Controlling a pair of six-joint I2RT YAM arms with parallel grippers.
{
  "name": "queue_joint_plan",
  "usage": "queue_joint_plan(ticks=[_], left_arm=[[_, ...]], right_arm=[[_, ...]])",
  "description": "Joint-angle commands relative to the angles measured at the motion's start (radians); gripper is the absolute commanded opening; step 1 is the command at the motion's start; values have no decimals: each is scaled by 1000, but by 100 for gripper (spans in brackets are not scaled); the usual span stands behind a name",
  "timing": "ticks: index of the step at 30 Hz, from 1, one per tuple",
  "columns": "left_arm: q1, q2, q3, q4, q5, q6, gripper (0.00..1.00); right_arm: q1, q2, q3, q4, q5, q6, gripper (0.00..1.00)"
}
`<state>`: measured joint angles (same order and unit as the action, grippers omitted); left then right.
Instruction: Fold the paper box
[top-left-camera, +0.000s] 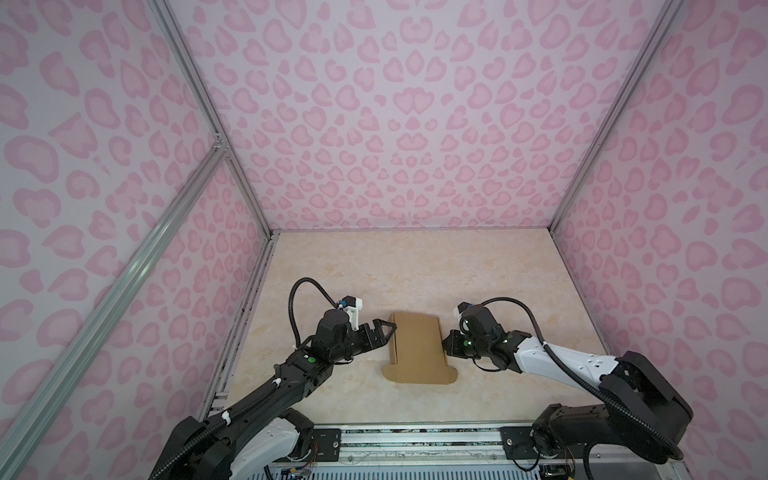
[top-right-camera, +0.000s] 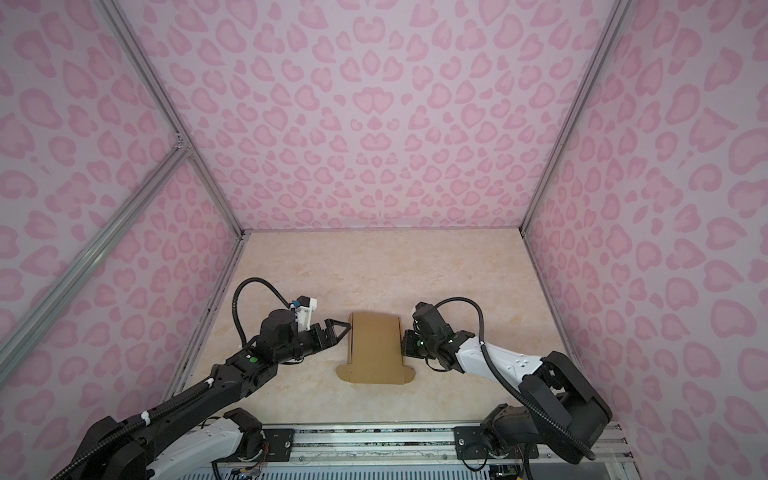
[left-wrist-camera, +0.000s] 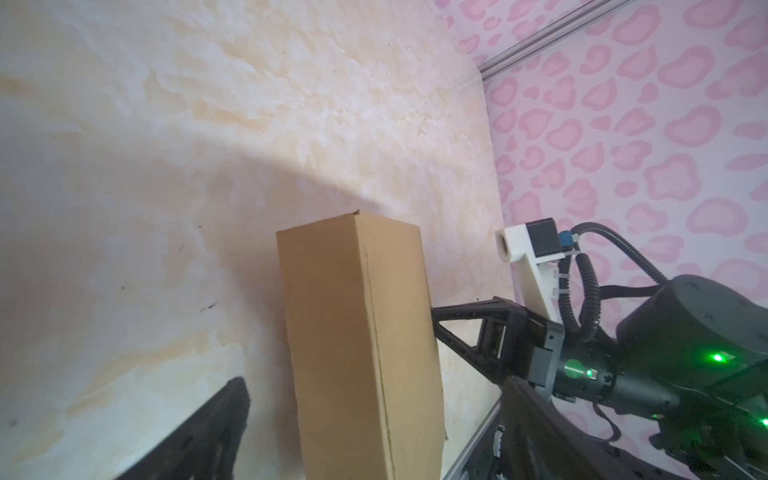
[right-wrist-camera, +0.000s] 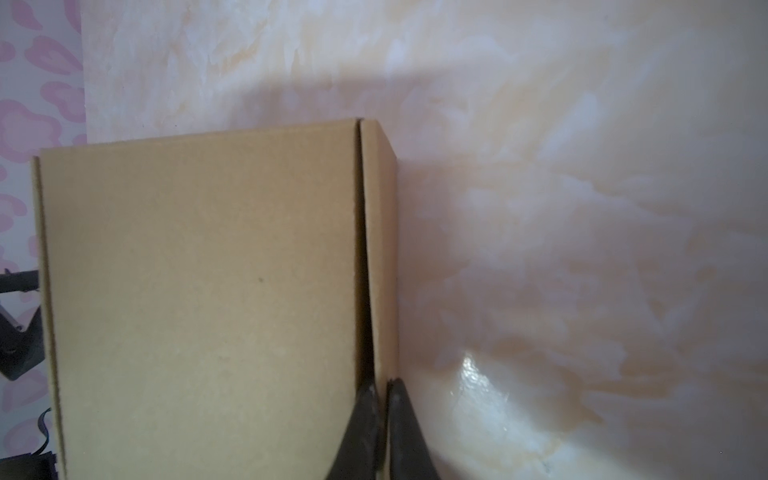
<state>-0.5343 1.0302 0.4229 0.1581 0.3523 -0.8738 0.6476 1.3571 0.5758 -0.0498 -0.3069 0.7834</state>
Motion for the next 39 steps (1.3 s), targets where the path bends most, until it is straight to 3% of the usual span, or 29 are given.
queue_joint_plan(ticks=[1,19,28,39], left_arm=[[0,49,-18,102,66,-44,97],[-67,205,27,189,64,-69,99],[-70,191,17,224,86,-74,82],[-72,220,22,244,116,-70,74]], right_arm=[[0,10,-4,7,0,3,9],[1,8,0,8,-6,4,9],[1,7,4,6,-9,5,9],[3,-12,3,-1,-6,8,9]])
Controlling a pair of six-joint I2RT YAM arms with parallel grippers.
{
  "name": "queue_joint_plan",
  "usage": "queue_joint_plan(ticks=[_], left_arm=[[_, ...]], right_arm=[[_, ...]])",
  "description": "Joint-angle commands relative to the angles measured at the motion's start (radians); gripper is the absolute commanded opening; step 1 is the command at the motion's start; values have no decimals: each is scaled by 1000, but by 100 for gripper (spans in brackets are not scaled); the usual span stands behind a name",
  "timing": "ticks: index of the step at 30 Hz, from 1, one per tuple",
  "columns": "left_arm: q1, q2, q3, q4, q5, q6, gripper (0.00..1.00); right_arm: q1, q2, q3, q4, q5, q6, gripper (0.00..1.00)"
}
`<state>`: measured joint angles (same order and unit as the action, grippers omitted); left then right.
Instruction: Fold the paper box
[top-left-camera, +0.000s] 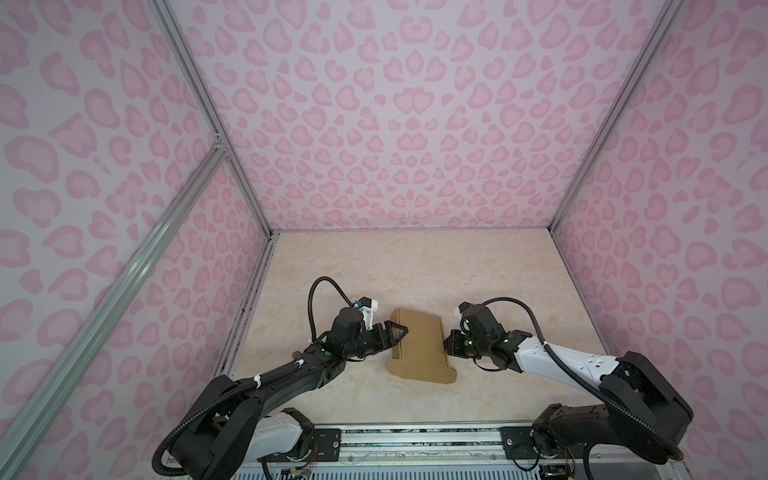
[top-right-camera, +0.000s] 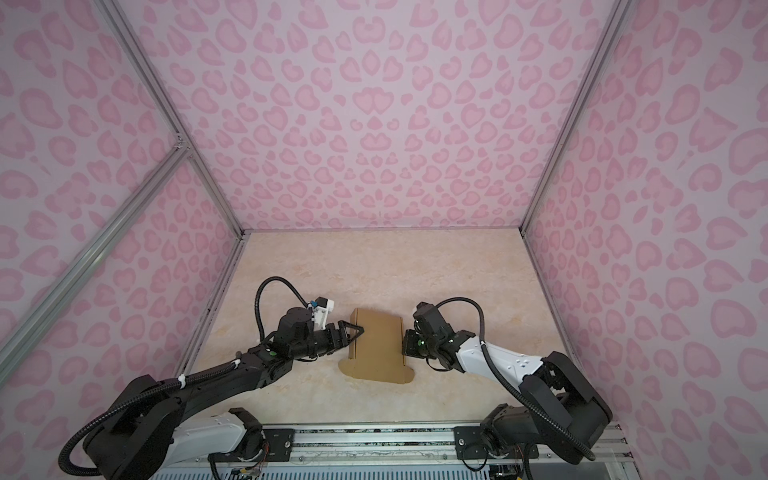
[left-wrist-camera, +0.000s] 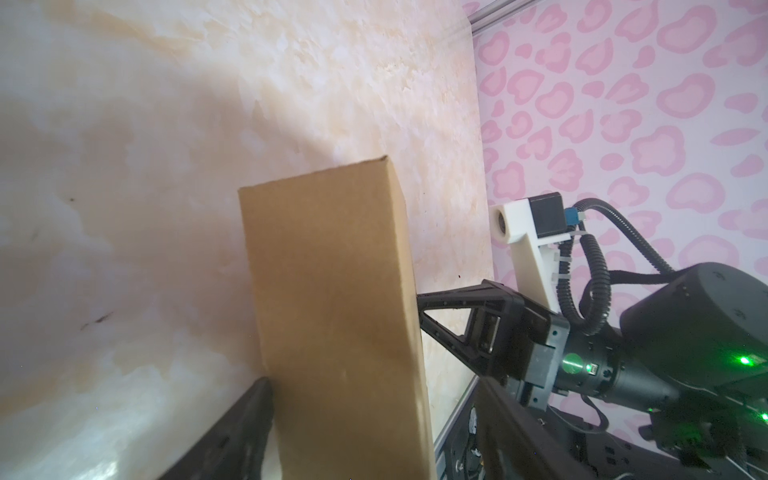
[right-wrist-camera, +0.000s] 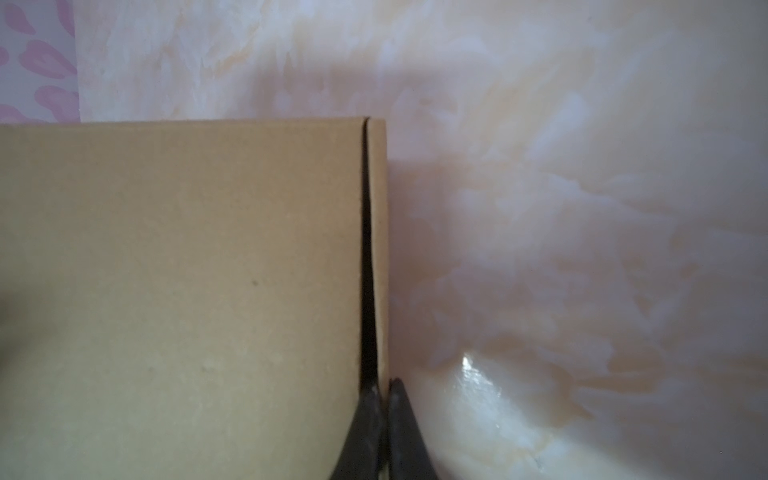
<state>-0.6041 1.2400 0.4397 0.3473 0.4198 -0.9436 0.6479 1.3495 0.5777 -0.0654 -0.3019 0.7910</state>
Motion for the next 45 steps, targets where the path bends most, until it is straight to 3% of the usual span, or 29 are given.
queue_joint_plan(ticks=[1,20,32,41,45], left_arm=[[-3,14,7,54,53,1,73],[-3,22,15,34,65,35,54],[3,18,43,-69,3,49,37],[19,-20,53,-130,-33,52,37],[23,-30,53,-130,-38,51,37]], right_arm=[[2,-6,2,15,-11,0,9],[2,-24,17,-13,-8,-7,9],[0,-113,76,-138,20,-48,29],[-37,-197,99,-228,49,-89,48],[-41,-234,56,-177,71,-75,49]])
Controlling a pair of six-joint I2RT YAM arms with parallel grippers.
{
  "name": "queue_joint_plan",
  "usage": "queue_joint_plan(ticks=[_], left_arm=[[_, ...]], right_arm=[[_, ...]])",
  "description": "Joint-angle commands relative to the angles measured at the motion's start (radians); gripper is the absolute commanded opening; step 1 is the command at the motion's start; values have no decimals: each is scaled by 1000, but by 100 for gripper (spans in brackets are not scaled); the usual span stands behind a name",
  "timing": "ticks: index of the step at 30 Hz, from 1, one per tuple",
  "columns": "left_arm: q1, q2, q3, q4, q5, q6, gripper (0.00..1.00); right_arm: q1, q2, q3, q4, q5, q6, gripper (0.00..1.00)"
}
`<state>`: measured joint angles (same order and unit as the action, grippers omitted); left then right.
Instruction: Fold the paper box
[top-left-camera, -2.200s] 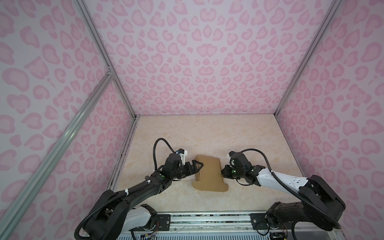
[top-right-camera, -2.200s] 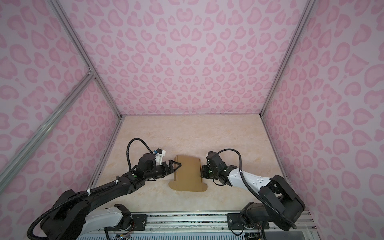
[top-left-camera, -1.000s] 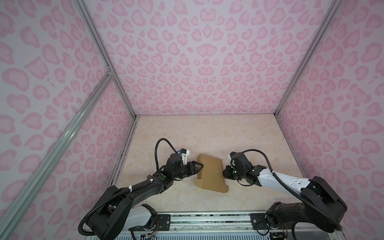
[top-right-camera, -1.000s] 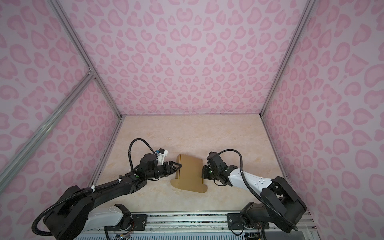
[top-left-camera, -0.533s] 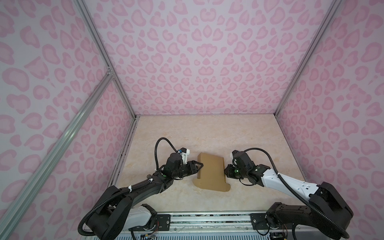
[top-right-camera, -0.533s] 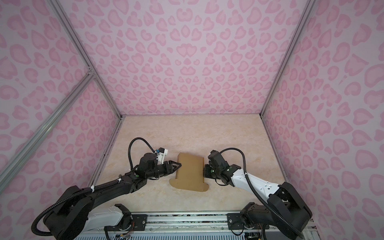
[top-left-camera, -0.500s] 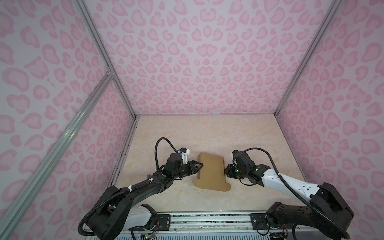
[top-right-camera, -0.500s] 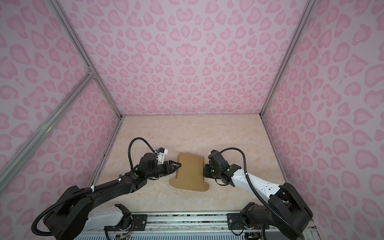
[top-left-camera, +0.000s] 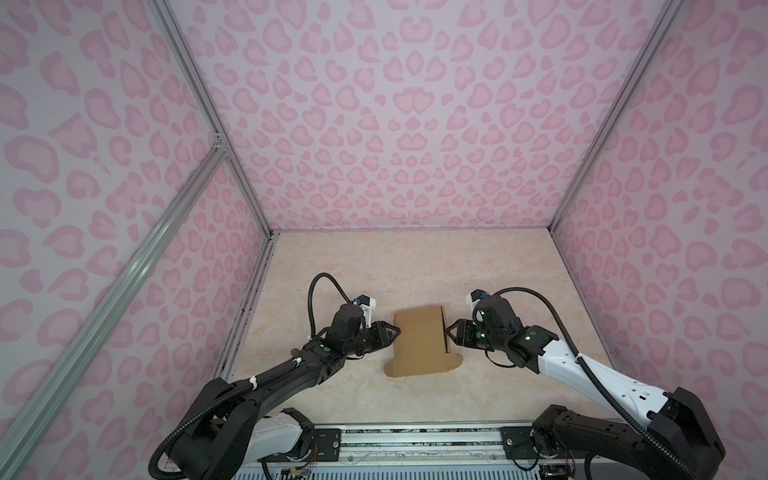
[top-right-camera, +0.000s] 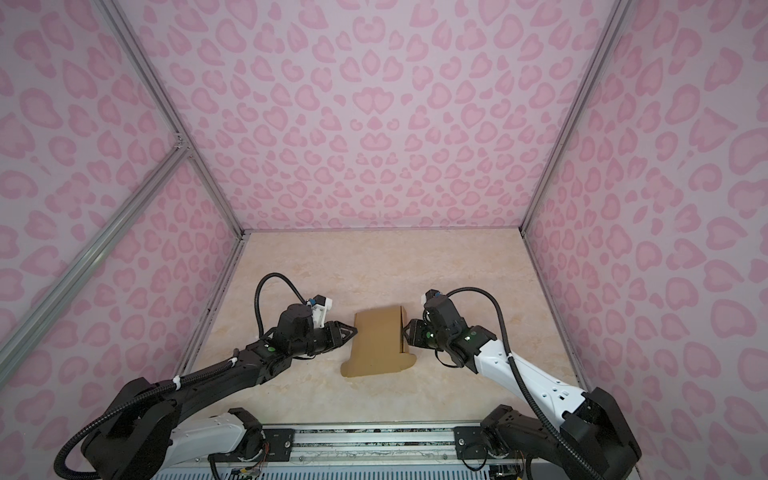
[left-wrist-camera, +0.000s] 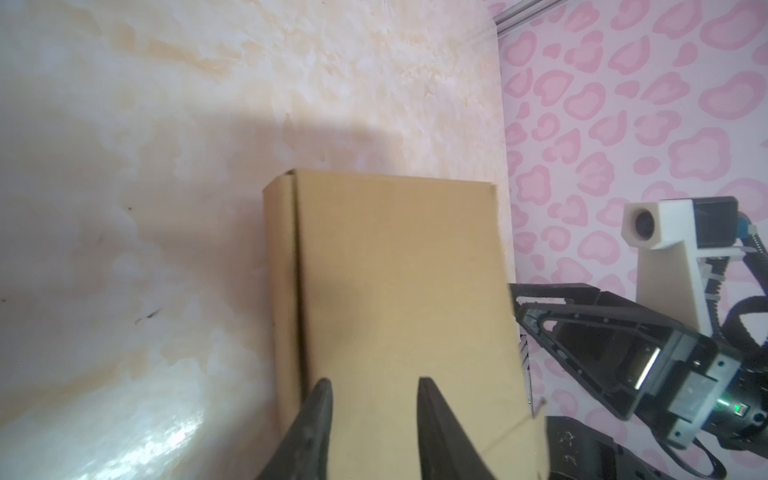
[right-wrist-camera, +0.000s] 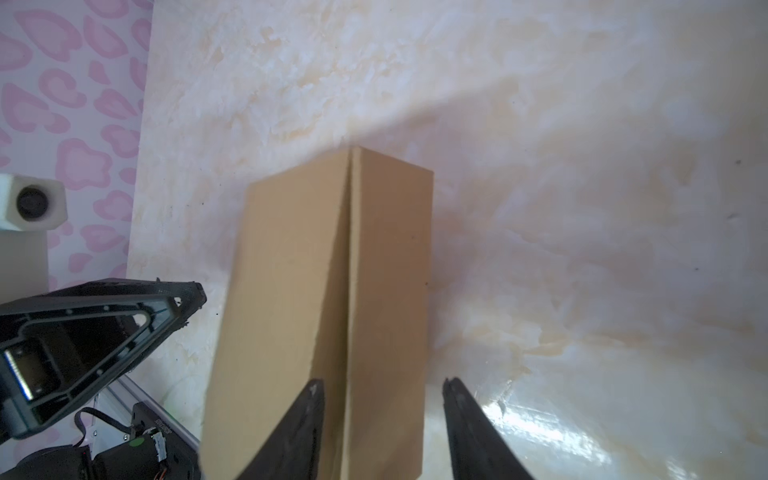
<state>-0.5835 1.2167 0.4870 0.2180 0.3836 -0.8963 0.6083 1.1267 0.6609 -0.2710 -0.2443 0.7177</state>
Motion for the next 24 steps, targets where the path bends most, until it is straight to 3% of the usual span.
queue_joint_plan(ticks=[1,10,18,24], left_arm=[[4,-6,8,4,1,4,37],[19,-21,5,-95,-47,56,50],[19,28,17,-77,-19,55,52],[9,60,13,-70,-5,69,52]], right_arm=[[-4,-13,-35,40,3,7,49],[-4,22,-7,-71,60,-15,46],[7,87,-4,7,-25,12,42],[36,124,0,5,14,14,41]])
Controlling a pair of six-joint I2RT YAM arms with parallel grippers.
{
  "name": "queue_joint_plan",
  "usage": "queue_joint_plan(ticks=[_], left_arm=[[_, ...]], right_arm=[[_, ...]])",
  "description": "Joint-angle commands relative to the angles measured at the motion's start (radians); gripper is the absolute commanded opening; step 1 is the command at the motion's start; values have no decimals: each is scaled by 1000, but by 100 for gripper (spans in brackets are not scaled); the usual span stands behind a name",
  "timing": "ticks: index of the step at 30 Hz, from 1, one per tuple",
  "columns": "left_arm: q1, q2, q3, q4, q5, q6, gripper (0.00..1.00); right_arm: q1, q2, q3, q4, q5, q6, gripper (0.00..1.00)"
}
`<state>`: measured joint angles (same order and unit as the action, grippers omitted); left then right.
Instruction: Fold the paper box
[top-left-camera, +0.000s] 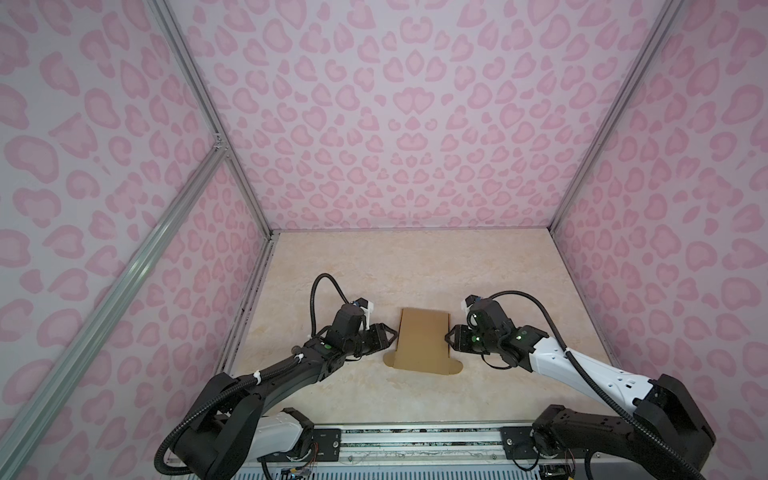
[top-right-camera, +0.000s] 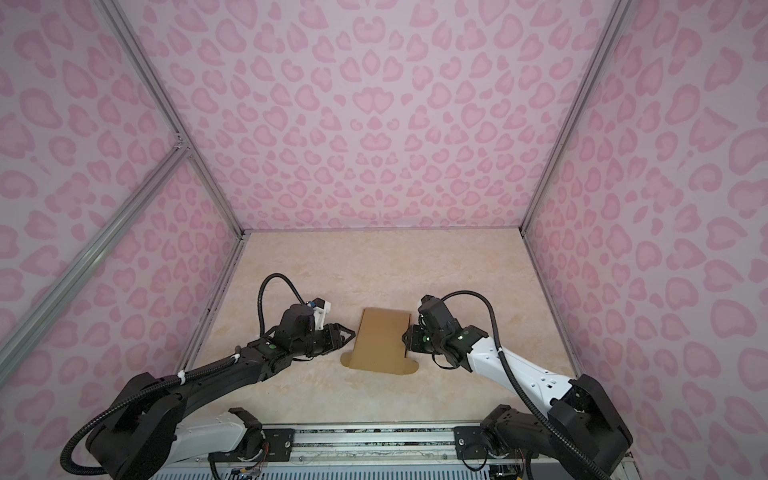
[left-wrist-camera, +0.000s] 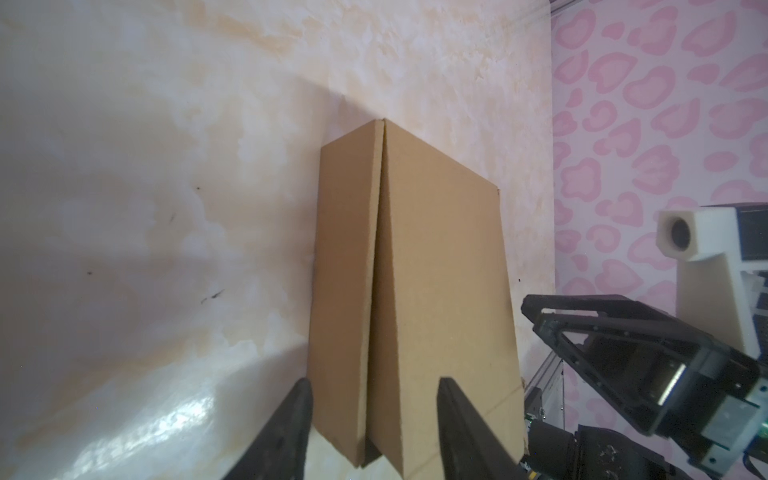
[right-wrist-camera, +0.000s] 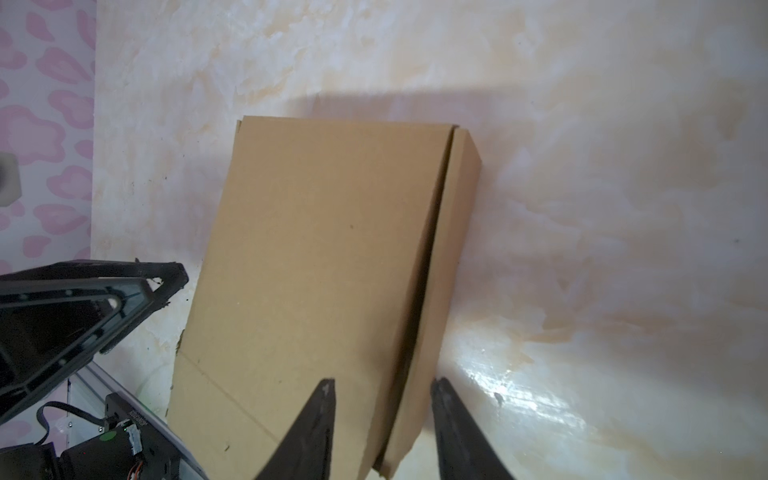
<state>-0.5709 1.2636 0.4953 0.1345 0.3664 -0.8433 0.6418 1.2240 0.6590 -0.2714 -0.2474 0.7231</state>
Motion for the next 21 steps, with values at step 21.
queue_joint_plan(ticks=[21], left_arm=[[-47,74,42,-10,-19,58,52]], right_arm=[[-20,53,19,-44,56,-25,34]])
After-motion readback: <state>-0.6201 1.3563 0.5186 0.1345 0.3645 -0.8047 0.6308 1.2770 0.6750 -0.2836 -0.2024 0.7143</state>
